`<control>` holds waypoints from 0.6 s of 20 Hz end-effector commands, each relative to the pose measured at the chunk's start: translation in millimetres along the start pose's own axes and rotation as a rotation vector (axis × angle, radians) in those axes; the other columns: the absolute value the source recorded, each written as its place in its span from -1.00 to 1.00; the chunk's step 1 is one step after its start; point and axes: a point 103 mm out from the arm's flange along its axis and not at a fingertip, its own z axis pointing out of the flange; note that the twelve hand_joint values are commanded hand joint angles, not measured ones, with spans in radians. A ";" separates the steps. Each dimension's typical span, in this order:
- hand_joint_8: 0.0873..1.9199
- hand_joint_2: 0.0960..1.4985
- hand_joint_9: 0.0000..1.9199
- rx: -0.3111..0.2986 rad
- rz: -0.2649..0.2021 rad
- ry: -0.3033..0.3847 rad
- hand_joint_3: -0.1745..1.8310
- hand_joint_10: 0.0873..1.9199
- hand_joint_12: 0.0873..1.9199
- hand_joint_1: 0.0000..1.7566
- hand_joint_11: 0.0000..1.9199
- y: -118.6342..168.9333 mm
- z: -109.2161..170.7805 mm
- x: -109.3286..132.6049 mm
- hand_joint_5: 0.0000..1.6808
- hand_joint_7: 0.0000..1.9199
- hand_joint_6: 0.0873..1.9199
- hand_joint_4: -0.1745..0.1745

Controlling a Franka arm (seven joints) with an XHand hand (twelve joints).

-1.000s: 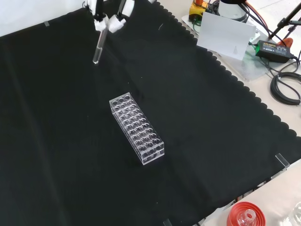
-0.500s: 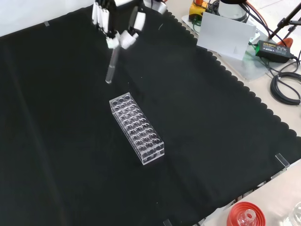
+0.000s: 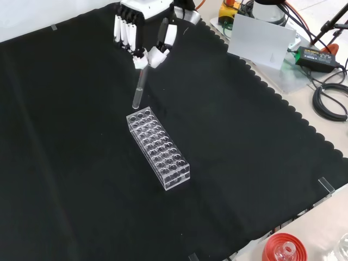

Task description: Shake the test tube.

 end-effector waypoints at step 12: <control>-0.61 -0.24 0.34 -0.013 0.143 -0.124 -0.21 -0.39 0.08 0.64 0.14 4.8 -12.9 -73.7 0.59 0.57 -0.77 -1.00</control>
